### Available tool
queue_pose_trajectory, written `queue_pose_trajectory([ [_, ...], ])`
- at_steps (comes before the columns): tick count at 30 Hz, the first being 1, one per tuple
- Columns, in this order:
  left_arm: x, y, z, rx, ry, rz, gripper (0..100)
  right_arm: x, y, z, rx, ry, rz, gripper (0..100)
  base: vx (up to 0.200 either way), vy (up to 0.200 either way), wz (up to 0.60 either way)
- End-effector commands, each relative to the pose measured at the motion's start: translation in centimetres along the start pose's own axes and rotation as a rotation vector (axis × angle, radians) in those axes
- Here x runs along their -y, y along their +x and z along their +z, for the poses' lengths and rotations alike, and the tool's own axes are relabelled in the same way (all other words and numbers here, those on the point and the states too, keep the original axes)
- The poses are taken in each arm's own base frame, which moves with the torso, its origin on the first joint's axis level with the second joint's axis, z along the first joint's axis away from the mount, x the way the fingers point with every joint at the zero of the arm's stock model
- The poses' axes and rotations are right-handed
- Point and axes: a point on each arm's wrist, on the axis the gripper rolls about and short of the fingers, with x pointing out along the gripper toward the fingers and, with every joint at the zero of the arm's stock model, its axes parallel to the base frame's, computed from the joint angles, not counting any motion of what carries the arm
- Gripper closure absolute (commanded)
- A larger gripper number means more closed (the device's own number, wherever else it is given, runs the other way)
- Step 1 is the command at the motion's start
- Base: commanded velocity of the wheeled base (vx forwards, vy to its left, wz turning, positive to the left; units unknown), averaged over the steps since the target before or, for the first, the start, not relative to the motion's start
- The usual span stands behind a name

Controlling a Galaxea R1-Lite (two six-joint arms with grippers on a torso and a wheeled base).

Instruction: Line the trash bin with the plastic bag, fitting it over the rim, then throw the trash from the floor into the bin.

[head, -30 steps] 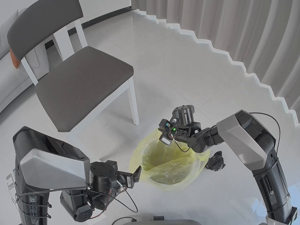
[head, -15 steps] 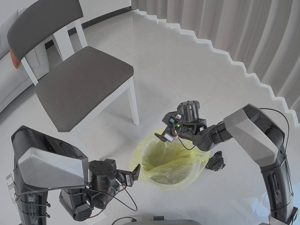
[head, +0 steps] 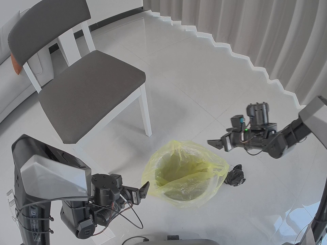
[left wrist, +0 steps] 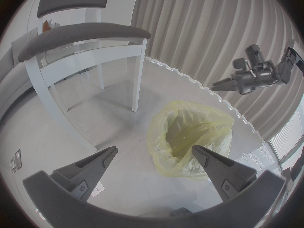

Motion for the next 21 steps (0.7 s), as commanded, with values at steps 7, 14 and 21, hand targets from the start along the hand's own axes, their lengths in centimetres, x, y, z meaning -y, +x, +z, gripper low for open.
queue_pose_trajectory([
  [7, -2.1, 3.1, -2.6, -0.068, -0.019, 0.029, 0, 5.8, -7.7, -5.6, -0.094, 0.292, -0.020, 0, 0.000, 0.000, 0.00],
  [14, -2.2, 3.1, -2.5, -0.064, -0.021, 0.029, 0, 4.8, -7.7, -7.2, -0.149, 0.311, 0.023, 0, 0.000, 0.000, 0.00],
  [21, -2.1, 3.2, -2.2, -0.052, -0.023, 0.030, 0, 2.9, -4.5, -9.3, -0.188, 0.284, 0.082, 0, 0.000, 0.000, 0.00],
])
